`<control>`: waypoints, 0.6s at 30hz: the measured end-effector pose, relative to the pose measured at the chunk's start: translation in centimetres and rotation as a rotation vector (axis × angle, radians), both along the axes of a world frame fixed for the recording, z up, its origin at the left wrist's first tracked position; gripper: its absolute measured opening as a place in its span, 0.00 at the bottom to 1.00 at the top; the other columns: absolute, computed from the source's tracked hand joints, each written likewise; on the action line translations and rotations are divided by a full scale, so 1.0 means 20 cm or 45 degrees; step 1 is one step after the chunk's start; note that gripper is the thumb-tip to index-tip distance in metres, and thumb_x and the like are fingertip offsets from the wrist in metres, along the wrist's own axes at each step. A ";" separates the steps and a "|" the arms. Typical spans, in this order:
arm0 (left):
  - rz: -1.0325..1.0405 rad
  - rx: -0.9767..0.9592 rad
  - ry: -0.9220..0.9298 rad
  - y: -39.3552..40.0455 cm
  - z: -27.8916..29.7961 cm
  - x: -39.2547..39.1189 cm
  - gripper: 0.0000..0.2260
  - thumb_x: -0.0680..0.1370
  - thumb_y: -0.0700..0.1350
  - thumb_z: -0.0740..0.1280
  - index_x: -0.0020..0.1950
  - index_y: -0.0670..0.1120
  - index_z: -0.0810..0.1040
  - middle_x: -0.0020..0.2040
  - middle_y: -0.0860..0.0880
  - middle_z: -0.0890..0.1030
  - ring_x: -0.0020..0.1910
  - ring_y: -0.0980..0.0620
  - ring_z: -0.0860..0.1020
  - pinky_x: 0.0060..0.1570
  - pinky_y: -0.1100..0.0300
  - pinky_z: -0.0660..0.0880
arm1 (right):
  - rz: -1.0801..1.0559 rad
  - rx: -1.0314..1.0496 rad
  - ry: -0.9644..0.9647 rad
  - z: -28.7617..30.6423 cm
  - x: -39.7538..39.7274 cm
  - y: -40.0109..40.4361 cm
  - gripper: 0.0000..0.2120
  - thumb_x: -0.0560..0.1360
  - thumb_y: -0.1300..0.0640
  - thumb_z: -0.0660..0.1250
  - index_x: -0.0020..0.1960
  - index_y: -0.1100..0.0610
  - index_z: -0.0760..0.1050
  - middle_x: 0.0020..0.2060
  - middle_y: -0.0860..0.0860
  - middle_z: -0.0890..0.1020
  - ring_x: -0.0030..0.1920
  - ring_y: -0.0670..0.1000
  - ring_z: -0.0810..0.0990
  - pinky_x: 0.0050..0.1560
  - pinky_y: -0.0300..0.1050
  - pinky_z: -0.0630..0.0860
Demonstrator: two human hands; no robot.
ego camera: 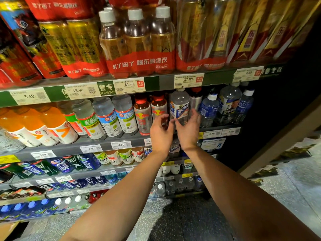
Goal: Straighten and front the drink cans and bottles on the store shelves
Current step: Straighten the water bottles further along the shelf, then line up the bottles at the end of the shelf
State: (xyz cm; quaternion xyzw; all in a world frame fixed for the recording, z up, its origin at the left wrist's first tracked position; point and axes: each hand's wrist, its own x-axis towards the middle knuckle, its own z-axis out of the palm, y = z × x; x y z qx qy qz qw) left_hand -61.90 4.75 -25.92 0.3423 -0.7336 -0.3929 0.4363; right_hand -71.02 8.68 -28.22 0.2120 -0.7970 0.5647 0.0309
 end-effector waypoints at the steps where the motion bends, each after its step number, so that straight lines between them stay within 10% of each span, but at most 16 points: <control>1: -0.014 0.019 -0.016 0.00 0.00 -0.01 0.12 0.77 0.44 0.71 0.59 0.44 0.80 0.53 0.48 0.83 0.50 0.52 0.81 0.53 0.58 0.78 | 0.017 0.013 -0.001 0.00 -0.02 0.00 0.34 0.68 0.54 0.76 0.70 0.58 0.65 0.65 0.55 0.72 0.67 0.55 0.72 0.66 0.54 0.73; 11: 0.013 0.036 -0.025 0.06 0.05 -0.09 0.11 0.78 0.39 0.67 0.60 0.44 0.79 0.50 0.56 0.82 0.47 0.55 0.81 0.51 0.54 0.80 | -0.031 0.264 0.079 0.00 -0.03 -0.07 0.24 0.73 0.58 0.73 0.64 0.60 0.68 0.59 0.60 0.76 0.59 0.61 0.78 0.56 0.53 0.77; 18: -0.009 0.092 -0.055 0.07 0.08 -0.14 0.21 0.71 0.51 0.76 0.61 0.51 0.76 0.52 0.58 0.82 0.49 0.61 0.81 0.50 0.65 0.78 | 0.092 -0.016 -0.018 0.00 0.06 0.07 0.18 0.78 0.56 0.61 0.67 0.58 0.65 0.62 0.59 0.73 0.61 0.57 0.74 0.60 0.52 0.74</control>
